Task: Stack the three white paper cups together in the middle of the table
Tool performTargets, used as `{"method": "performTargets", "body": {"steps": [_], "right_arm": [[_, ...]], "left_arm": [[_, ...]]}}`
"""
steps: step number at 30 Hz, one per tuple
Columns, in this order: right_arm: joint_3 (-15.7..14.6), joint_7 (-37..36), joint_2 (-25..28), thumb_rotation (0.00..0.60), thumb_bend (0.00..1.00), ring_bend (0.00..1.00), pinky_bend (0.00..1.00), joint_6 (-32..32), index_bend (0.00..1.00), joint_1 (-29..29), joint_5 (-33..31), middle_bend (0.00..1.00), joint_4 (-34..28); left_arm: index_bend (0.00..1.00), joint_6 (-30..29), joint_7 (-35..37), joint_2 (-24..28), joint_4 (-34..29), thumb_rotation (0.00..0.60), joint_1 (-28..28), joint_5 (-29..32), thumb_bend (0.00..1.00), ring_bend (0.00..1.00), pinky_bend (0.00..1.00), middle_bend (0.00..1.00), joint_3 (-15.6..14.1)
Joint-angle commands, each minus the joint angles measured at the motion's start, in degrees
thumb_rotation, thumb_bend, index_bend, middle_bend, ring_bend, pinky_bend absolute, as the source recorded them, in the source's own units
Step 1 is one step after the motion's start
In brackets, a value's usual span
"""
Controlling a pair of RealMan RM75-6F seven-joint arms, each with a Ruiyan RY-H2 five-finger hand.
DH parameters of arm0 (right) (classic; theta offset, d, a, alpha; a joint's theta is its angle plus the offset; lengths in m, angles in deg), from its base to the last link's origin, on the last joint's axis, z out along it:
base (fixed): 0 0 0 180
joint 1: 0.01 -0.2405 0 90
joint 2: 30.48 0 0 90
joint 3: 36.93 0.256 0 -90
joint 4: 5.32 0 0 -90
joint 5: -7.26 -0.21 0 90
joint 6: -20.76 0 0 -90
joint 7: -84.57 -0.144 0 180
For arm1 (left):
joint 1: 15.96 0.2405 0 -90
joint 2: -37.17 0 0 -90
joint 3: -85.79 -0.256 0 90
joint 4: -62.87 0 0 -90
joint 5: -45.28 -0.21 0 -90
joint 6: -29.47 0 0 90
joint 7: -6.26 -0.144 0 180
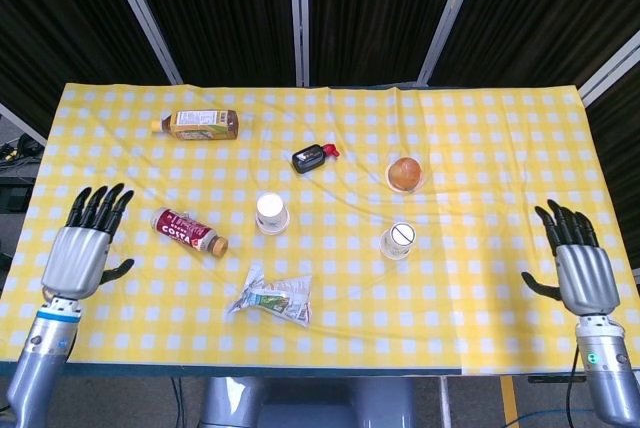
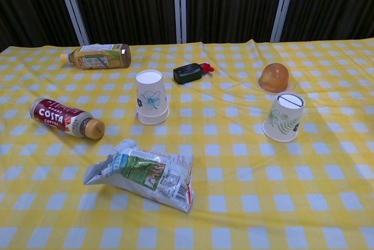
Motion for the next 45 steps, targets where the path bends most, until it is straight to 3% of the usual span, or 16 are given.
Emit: {"method": "performTargets", "body": {"steps": [1, 8, 12, 17, 24, 40, 45], "right_arm": [[1.67, 5.28, 0.32, 0.600, 0.08, 0.00, 0.00, -3.62, 0.09, -3.38, -2.20, 0.00, -4.79], [3.40, 18.48, -2.52, 0.600, 0.03, 0.00, 0.00, -12.56, 0.11, -11.39, -10.75, 0.00, -13.36], [3.51, 23.67, -5.06, 0.600, 0.03, 0.00, 0.00, -14.74, 0.19, -14.54, -15.17, 0.00, -14.05], [3.54, 30.44, -8.99, 0.600, 0.04, 0.00, 0.00, -17.46, 0.20, -19.49, -23.03, 0.00, -13.12], [3.87, 33.01, -12.16, 0.600, 0.05, 0.00, 0.00, -18.76, 0.21, -24.07, -30.34, 0.00, -10.32], [2.32, 31.42, -16.60, 0.600, 0.16, 0.00, 0.07, -19.81, 0.31, -28.78, -34.95, 0.00, -1.34], [2.08, 30.49, -17.25, 0.600, 0.23, 0.00, 0.12, -18.80, 0.42, -29.10, -34.30, 0.05, -0.59]], "left_arm": [[0.00, -1.94, 0.79, 0.62, 1.48, 0.600, 2.90, -1.78, 0.08, 0.00, 0.00, 0.00, -0.76], [0.00, -1.78, 5.87, 2.92, 2.03, 0.600, 5.51, -3.31, 0.07, 0.00, 0.00, 0.00, 0.30], [0.00, -0.82, 7.48, 3.66, 2.05, 0.600, 6.02, -3.73, 0.07, 0.00, 0.00, 0.00, 1.04], [0.00, 0.34, 8.79, 4.19, 2.06, 0.600, 6.76, -4.71, 0.07, 0.00, 0.00, 0.00, 2.01], [0.00, 2.33, 8.77, 4.48, 1.84, 0.600, 7.53, -5.31, 0.07, 0.00, 0.00, 0.00, 3.06], [0.00, 4.60, 9.55, 5.01, 1.34, 0.600, 9.11, -6.68, 0.07, 0.00, 0.00, 0.00, 5.44], [0.00, 5.19, 10.04, 5.05, 1.39, 0.600, 9.38, -7.17, 0.07, 0.00, 0.00, 0.00, 5.88]]}}
